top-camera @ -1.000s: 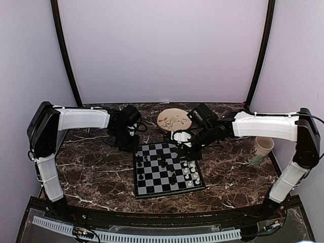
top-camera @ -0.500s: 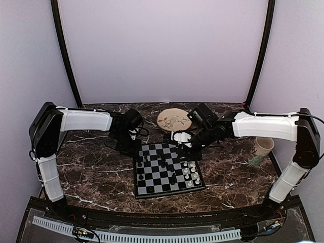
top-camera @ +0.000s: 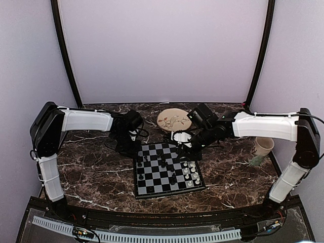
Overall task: Set up the chess pieces on the board
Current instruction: Pick up the pawn from the chessboard, then pass from the left arm to the right
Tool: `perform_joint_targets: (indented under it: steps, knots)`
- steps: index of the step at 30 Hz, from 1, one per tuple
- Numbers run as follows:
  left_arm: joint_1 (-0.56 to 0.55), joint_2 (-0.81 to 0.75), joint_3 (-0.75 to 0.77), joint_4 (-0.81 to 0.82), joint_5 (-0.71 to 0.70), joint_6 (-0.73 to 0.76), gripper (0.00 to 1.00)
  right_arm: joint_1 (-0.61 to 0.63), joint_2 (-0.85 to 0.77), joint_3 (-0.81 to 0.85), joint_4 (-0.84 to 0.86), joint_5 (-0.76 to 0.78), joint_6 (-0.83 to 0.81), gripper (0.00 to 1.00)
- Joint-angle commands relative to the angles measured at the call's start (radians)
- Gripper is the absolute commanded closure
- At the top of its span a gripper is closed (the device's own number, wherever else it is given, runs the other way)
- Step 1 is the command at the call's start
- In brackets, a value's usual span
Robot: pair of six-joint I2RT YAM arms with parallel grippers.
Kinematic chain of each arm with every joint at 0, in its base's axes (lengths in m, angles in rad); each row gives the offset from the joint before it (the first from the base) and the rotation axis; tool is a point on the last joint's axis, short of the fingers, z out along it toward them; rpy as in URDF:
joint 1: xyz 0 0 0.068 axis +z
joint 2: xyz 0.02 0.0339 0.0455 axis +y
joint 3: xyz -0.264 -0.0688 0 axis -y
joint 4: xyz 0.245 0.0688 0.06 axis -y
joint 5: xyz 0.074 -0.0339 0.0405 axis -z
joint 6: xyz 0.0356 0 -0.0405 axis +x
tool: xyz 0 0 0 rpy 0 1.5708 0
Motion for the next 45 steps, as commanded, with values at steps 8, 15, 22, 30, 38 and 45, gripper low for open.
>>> perform_joint_targets:
  steps: [8, 15, 22, 30, 38, 45]
  knots:
    - [-0.005, -0.047, -0.008, -0.038, -0.017, 0.123, 0.84, -0.001, -0.019, 0.004, 0.017, -0.011, 0.006, 0.68]
    - [-0.005, -0.167, -0.041, 0.064, -0.079, 0.265, 0.88, -0.079, -0.039, 0.077, 0.022, -0.077, 0.094, 0.70]
    - [-0.012, -0.335, -0.150, 0.287, 0.069, 0.351, 0.88, -0.255, -0.039, 0.172, 0.104, -0.249, 0.286, 0.69]
    - [-0.090, -0.495, -0.354, 0.640, 0.201, 0.479, 0.87, -0.280, 0.192, 0.375, 0.040, -0.529, 0.469, 0.67]
    - [-0.127, -0.542, -0.406, 0.690, 0.221, 0.562, 0.87, -0.217, 0.347, 0.463, 0.040, -0.694, 0.606, 0.64]
    - [-0.151, -0.521, -0.399, 0.677, 0.214, 0.585, 0.87, -0.158, 0.420, 0.500, 0.085, -0.788, 0.697, 0.64]
